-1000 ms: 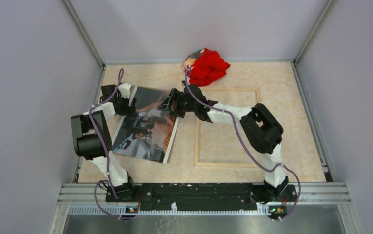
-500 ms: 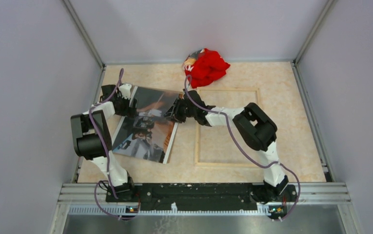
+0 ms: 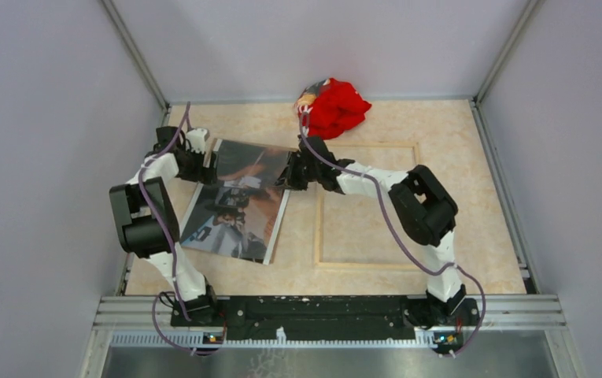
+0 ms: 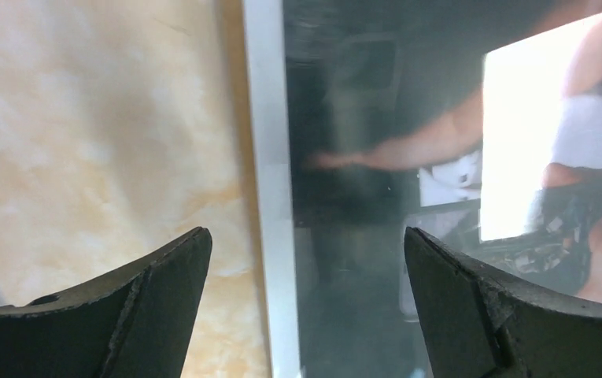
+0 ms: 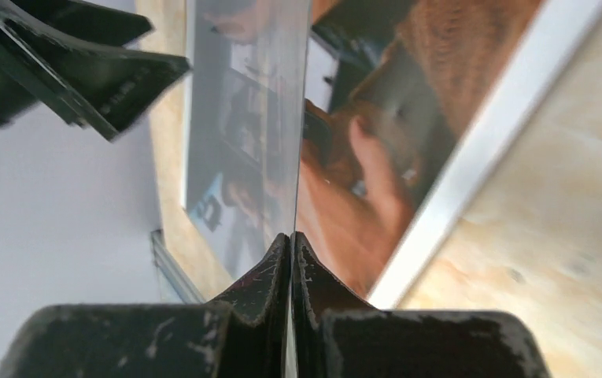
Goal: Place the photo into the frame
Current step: Place the photo frame item in the photo frame.
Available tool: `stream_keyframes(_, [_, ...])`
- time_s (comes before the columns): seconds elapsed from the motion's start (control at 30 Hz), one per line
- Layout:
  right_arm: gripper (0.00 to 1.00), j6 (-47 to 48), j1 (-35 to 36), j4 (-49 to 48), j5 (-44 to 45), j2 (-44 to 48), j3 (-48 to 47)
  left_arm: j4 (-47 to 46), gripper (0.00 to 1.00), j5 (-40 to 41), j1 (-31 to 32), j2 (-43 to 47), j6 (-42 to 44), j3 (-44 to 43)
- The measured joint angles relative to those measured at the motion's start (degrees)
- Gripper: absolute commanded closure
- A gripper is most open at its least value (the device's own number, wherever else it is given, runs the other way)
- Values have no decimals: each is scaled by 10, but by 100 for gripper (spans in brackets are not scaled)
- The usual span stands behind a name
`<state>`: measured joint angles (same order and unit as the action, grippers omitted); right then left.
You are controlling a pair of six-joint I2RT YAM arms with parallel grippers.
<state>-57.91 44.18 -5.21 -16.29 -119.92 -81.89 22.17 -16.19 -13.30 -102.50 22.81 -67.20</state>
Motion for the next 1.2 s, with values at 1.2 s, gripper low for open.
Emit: stream_keyframes(1.2, [100, 334, -91, 769, 292, 415, -292, 117, 1, -44, 58, 111, 41, -22])
